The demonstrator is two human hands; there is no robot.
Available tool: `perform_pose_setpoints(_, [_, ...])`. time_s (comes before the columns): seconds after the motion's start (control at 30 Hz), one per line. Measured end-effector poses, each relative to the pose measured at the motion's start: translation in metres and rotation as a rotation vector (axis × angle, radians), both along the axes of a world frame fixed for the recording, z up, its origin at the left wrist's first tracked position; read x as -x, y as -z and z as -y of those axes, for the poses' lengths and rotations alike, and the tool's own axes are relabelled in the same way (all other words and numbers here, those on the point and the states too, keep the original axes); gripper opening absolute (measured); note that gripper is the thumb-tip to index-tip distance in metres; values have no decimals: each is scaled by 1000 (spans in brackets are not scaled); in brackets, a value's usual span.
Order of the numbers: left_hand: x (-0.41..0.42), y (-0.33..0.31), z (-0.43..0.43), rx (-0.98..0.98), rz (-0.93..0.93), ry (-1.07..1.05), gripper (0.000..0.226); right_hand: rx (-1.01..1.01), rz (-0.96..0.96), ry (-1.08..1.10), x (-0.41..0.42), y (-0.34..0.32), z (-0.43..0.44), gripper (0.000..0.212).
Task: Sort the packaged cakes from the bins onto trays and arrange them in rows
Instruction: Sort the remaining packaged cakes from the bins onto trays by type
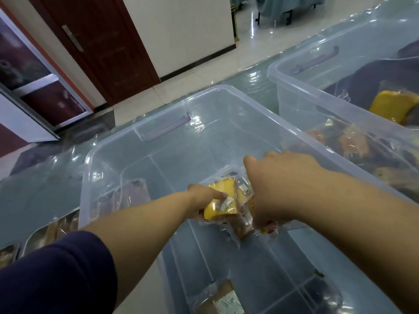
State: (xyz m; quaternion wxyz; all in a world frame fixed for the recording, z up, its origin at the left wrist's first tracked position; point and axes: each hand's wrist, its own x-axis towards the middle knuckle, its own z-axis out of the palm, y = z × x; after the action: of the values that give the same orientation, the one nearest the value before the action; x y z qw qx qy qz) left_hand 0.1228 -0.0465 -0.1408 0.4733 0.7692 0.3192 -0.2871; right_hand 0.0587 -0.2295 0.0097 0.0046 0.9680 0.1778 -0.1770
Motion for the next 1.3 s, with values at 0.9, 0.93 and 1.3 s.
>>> perform_pose_setpoints(0.9, [154,-211,-32,-297,949,-3,52,-441,263,96,35,-60,1,84])
perform_pose_setpoints(0.93, [171,-216,-37,-260,996,-67,52,-495,285,85,43,-65,-2,88])
perform_pose_setpoints(1.3, [342,-182,-138,-121,1078,-493,68,-958,253,-26,180,-76,-101,108])
